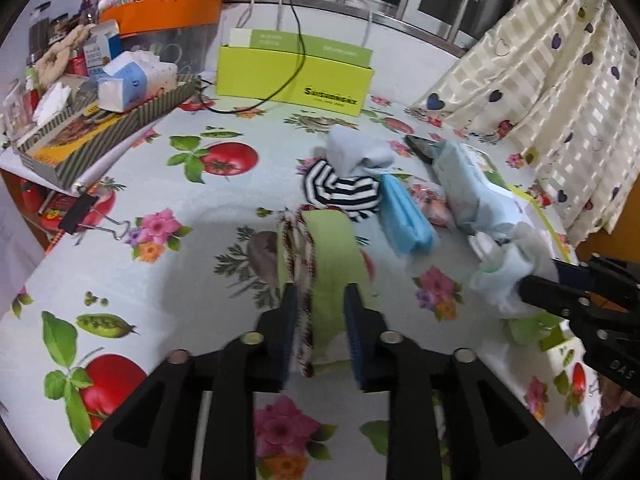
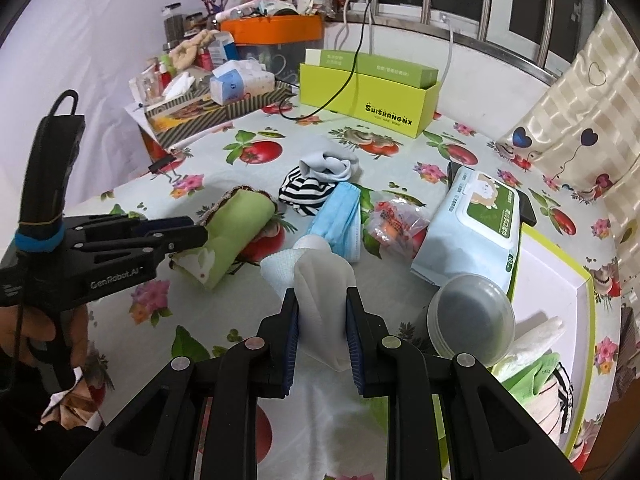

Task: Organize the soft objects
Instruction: 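Grasp the rolled green towel with the left gripper while the right grasps the white cloth, then lift the green towel with the left gripper while the right lifts the white cloth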

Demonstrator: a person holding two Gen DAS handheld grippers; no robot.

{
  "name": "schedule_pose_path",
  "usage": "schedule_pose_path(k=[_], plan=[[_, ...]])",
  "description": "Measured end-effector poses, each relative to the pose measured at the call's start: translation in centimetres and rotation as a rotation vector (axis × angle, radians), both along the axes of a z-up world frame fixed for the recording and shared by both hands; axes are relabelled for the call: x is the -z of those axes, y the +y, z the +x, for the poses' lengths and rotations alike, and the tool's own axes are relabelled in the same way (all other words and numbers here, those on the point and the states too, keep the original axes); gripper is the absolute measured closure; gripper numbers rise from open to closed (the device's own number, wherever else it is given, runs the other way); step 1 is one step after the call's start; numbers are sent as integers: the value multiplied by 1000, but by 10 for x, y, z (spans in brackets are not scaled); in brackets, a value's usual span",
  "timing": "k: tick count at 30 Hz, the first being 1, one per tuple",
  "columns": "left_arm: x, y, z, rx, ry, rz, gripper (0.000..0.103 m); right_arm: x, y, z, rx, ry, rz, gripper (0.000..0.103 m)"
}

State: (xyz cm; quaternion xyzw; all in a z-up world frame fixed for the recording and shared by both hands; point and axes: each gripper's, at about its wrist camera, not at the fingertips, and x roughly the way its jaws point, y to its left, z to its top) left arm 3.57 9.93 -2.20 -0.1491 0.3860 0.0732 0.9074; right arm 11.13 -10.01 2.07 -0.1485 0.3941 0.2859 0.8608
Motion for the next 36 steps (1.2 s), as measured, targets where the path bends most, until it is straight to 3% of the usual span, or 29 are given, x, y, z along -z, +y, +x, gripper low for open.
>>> schedule_pose_path(k=[1,3,10,16,18,21,36], plan=[[1,1,2,-1,3,-5,58,0,-1,0,0,-1,1,82],[4,2,7,7,11,-12,53,0,0,0,2,-2,4,82],[24,-4,34,34,77,-37,52,2,1,3,-4,6,1,82],[27,-13,45,31,80,-21,53,3,2,4,3,6,4,82],[27,-14,44,41,71,-29,62,3,1,4,7,5,8,82],[24,-17,38,46,59,-19,66,2,-2,3,18,-1,17,82],[-25,-39,-5,80,-59,18,67,-11,-17,-13,45,-32,91,82]])
